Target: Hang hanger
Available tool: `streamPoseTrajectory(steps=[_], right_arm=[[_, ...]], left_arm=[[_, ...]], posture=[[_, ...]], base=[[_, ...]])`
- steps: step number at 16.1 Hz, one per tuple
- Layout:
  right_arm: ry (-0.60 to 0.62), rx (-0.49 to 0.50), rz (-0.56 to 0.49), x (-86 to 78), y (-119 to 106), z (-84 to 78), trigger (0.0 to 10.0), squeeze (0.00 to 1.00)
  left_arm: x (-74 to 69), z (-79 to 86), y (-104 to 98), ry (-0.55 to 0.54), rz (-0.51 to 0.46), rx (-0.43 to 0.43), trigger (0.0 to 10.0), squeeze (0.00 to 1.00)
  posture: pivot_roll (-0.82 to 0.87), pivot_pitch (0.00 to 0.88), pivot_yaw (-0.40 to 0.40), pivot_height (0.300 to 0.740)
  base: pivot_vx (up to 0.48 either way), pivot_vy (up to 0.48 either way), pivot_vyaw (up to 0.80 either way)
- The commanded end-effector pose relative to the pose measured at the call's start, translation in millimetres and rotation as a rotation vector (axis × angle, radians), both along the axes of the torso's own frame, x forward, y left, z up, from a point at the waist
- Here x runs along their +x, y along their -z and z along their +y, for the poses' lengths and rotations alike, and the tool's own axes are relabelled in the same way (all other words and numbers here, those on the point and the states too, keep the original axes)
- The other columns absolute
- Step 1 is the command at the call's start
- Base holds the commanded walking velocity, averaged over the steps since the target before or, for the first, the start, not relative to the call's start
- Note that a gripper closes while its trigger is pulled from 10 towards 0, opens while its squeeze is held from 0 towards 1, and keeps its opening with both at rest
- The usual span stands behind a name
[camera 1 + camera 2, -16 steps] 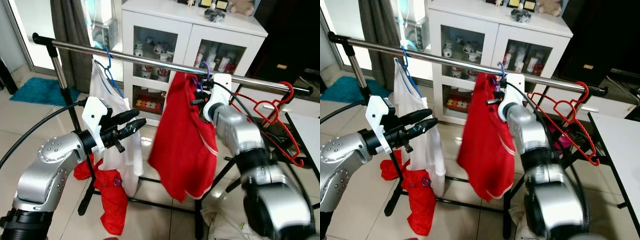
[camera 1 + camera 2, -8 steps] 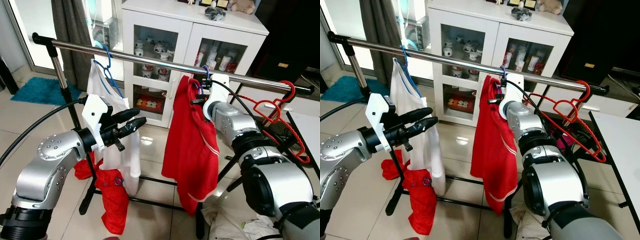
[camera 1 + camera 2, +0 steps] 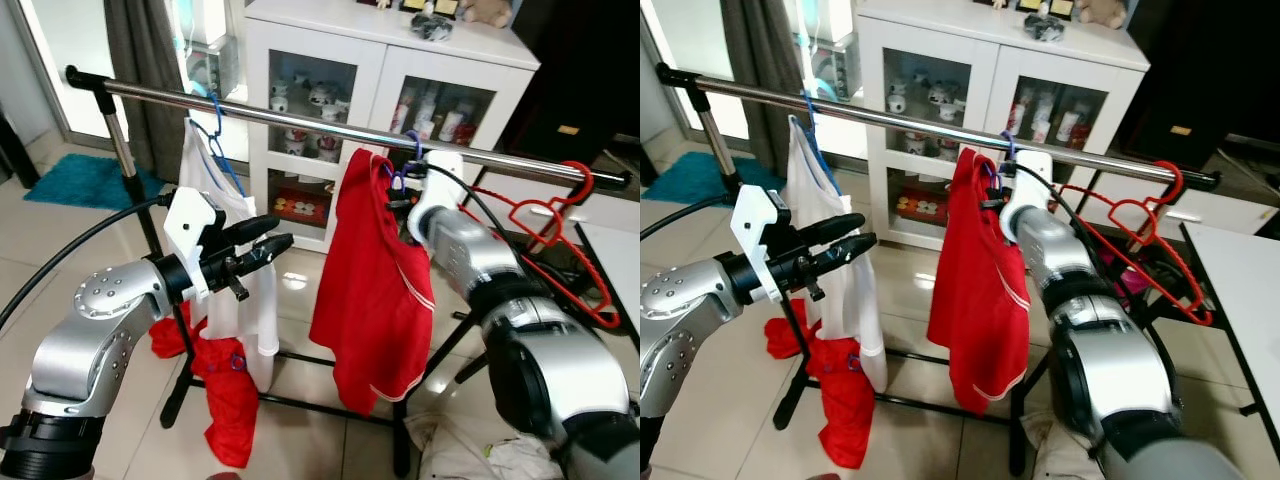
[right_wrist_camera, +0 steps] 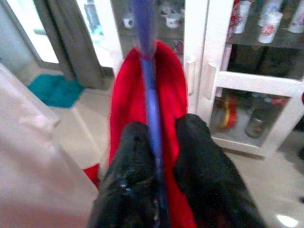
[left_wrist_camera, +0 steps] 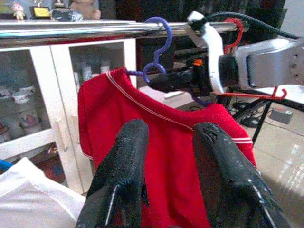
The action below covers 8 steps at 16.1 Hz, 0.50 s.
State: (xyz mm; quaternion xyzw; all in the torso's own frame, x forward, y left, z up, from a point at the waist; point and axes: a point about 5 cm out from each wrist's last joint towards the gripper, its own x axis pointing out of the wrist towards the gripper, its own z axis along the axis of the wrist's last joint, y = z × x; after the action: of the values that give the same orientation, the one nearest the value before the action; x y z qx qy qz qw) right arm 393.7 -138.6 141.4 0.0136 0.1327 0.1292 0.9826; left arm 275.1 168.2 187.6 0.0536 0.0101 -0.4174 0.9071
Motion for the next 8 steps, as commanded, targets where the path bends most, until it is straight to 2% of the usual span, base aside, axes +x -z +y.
streamPoseTrajectory(steps=[1,4,5,6,8], right_arm=[[-0.012,0.028,-0.040,-0.2,-8,-9.1,10.0,1.00],[-0.087,0.088,-0.074,-20.3,-10,-19.5,10.0,1.00],[-0.139,0.164,-0.158,-40.7,-20,-21.4,10.0,1.00],[-0.139,0.164,-0.158,-40.7,-20,-21.4,10.0,1.00],[-0.169,0.206,-0.222,-58.4,-28,-18.2,10.0,1.00]], left_arm=[[2.6,1.6,-1,-0.030,0.001,0.026,10.0,0.00],[8.8,6.4,4,-0.121,-0.004,0.052,10.0,0.00],[11.9,5.4,8,-0.162,-0.001,0.038,10.0,0.00],[11.9,5.4,8,-0.162,-0.001,0.038,10.0,0.00],[15.2,1.2,13,-0.206,-0.012,0.028,10.0,0.00]], posture=[[0.02,0.000,-0.078,0.740],[0.01,0.000,-0.066,0.740],[0.00,0.000,-0.043,0.740],[0.00,0.000,-0.043,0.740],[-0.01,0.000,-0.029,0.740]], base=[[0.000,0.000,0.00],[0.000,0.000,0.00],[0.000,0.000,0.00],[0.000,0.000,0.00],[0.000,0.000,0.00]])
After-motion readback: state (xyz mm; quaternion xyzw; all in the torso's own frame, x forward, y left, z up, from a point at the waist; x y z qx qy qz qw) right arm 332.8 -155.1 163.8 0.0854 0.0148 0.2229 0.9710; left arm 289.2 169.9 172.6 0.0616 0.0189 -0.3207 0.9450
